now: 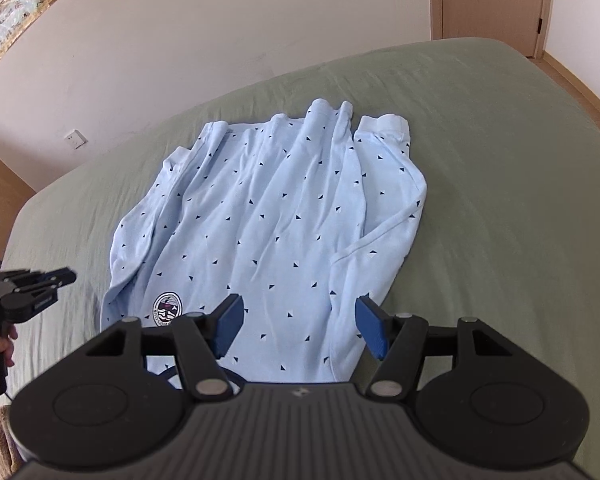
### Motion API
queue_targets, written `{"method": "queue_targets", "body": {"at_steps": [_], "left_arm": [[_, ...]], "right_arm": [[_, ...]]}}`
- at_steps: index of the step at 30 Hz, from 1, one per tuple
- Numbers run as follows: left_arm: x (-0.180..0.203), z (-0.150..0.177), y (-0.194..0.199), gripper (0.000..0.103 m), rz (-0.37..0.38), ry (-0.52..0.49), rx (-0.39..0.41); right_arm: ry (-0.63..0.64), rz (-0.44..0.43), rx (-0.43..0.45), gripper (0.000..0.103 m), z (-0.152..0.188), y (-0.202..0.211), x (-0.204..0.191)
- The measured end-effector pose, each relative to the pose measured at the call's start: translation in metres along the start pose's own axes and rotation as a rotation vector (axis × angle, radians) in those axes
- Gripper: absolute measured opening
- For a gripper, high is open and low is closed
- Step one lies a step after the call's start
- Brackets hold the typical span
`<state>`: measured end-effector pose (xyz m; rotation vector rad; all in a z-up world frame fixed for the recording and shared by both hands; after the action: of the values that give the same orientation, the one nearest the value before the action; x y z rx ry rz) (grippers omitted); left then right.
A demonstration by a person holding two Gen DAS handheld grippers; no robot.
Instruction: Fold clothes
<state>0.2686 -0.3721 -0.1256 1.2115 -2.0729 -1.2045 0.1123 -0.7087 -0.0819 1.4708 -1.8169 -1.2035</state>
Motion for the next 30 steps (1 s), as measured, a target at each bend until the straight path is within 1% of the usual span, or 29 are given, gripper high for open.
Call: {"method": "queue_targets", "body": {"at_steps": [2,5,6,7,8,11,13,15,18,22,26,30], "left_arm": [[-0.002,0.000,0.001,0.007,0.007,-0.005,0.011],[0.019,-0.012,0.005,0.014,0.033,-0.067,0.048],[0.030,-0.018,0.005,0.026,0.043,-0.094,0.062],[0.040,-0.022,0.005,0.034,0.053,-0.120,0.075],[0.051,-0.026,0.005,0.036,0.063,-0.144,0.087],[0.076,-0.028,0.001,0.037,0.088,-0.195,0.089],[0.092,-0.030,-0.007,0.037,0.105,-0.226,0.069],[0.101,-0.031,-0.016,0.037,0.094,-0.241,0.040],[0.104,-0.027,-0.023,0.037,0.079,-0.250,0.017],[0.103,-0.022,-0.025,0.037,0.066,-0.283,-0.022],[0.099,-0.020,-0.024,0.037,0.054,-0.299,-0.039],[0.093,-0.020,-0.033,0.037,0.048,-0.285,-0.065]], "right_arm": [[-0.012,-0.006,-0.003,0.065,-0.002,-0.003,-0.001],[-0.030,-0.014,-0.005,0.065,-0.005,-0.007,-0.002],[-0.032,-0.018,-0.006,0.065,-0.005,-0.007,-0.002],[-0.031,-0.020,-0.006,0.065,-0.005,-0.007,-0.002],[-0.032,-0.019,-0.006,0.065,-0.005,-0.007,-0.002],[-0.037,-0.010,-0.004,0.065,-0.005,-0.006,0.004],[-0.052,-0.005,-0.005,0.065,-0.005,-0.006,0.011],[-0.064,0.000,-0.008,0.065,-0.006,-0.007,0.018],[-0.076,-0.002,-0.018,0.065,-0.006,-0.011,0.027],[-0.067,-0.020,-0.020,0.065,-0.009,-0.015,0.029],[-0.035,-0.026,-0.011,0.065,-0.014,-0.019,0.021],[-0.002,-0.034,-0.010,0.065,-0.016,-0.021,0.009]]}}
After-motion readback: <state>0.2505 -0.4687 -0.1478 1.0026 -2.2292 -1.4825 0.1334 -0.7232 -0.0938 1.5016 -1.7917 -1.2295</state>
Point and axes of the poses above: each gripper's, at about its wrist camera, not at the fingertips, and y roughly against the way its jaws point, x to its right, z to its underside, the point moved 1 cm from there along -y, roughly the way its jaws point, and after that the axes turned 10 degrees about z, right-handed, at the moved point
